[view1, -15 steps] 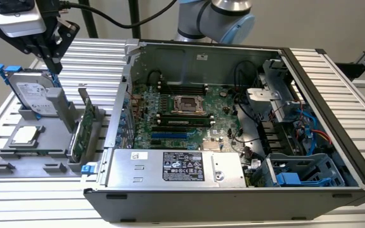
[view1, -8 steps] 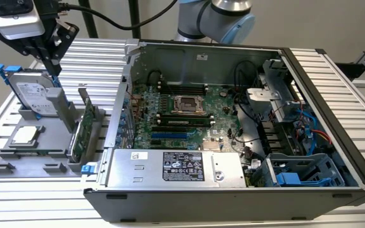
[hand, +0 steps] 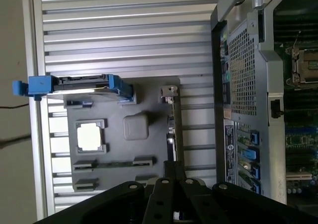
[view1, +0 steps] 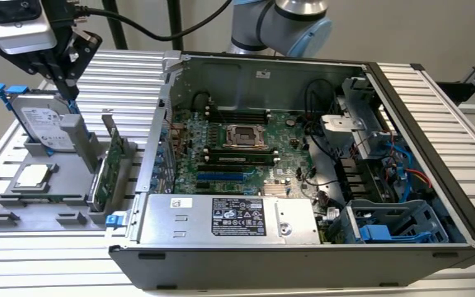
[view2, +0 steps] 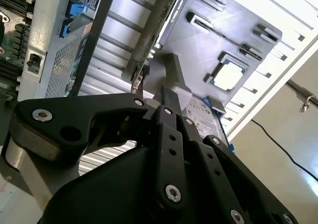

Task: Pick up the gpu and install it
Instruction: 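Pick up the gpu and move the gpu toward the slot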

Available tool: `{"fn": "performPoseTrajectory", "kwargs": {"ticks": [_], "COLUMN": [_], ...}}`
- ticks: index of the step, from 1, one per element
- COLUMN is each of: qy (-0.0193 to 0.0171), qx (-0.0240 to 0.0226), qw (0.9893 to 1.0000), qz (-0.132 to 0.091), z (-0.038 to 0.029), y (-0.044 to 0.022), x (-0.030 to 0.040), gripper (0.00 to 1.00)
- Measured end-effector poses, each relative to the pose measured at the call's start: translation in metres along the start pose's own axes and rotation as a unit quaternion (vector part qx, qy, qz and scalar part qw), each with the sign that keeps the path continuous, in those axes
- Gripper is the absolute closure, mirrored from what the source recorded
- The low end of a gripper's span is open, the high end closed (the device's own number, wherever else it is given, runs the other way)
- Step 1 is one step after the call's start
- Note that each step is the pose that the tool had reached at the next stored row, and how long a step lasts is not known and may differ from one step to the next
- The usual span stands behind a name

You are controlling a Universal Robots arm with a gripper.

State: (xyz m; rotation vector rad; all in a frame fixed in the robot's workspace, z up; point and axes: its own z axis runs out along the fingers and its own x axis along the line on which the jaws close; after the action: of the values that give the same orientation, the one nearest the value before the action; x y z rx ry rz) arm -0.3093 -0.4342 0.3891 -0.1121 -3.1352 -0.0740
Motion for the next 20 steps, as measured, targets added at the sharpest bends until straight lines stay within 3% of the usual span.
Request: {"fn": "performPoseTrajectory", "kwargs": {"ticks": [20], "qy": [0.0009], "qx": [0.0000], "qw": [1.0000], "qz": [0.000], "z": [0.0000], "y": [-0.0087], "x": [-0.0013], "gripper": [1.00]}}
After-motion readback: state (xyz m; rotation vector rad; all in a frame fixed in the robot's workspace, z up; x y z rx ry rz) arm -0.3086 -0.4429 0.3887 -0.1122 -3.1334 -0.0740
